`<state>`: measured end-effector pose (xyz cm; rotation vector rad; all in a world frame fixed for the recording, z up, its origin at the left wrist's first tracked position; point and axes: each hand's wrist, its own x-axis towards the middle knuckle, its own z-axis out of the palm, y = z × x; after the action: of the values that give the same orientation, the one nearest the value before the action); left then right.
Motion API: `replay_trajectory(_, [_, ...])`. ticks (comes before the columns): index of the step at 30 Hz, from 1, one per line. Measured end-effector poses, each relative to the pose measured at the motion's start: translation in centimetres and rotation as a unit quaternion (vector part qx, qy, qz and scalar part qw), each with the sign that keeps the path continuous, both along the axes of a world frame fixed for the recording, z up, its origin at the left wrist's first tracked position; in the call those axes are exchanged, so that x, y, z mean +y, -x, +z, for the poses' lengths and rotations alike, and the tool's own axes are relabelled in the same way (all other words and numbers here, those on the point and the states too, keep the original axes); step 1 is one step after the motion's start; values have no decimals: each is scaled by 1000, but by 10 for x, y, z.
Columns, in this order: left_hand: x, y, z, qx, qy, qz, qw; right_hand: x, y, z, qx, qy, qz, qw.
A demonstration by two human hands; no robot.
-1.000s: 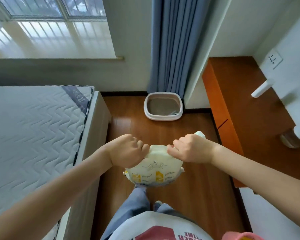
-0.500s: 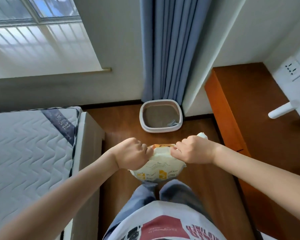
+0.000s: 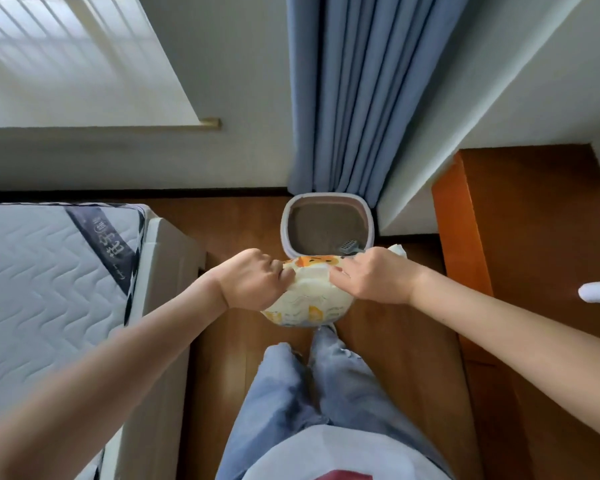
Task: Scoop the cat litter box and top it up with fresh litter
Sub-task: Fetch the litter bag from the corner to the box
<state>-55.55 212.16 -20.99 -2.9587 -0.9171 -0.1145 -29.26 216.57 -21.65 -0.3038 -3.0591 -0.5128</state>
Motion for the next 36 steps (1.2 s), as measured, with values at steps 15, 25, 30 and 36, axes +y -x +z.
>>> replay_trajectory(15, [71, -4, -165, 138, 202, 87, 966, 72, 24, -162, -139, 127, -56, 980])
replay_trajectory(25, [100, -10, -330, 193, 272, 165, 928, 96, 29, -324, -147, 242, -97, 954])
replay_trajectory(30, [116, -11, -414, 202, 273, 168, 926, 111, 29, -415, -169, 261, -102, 945])
replay_trajectory(36, [126, -20, -508, 221, 271, 187, 918, 124, 32, -507, -245, 261, -81, 930])
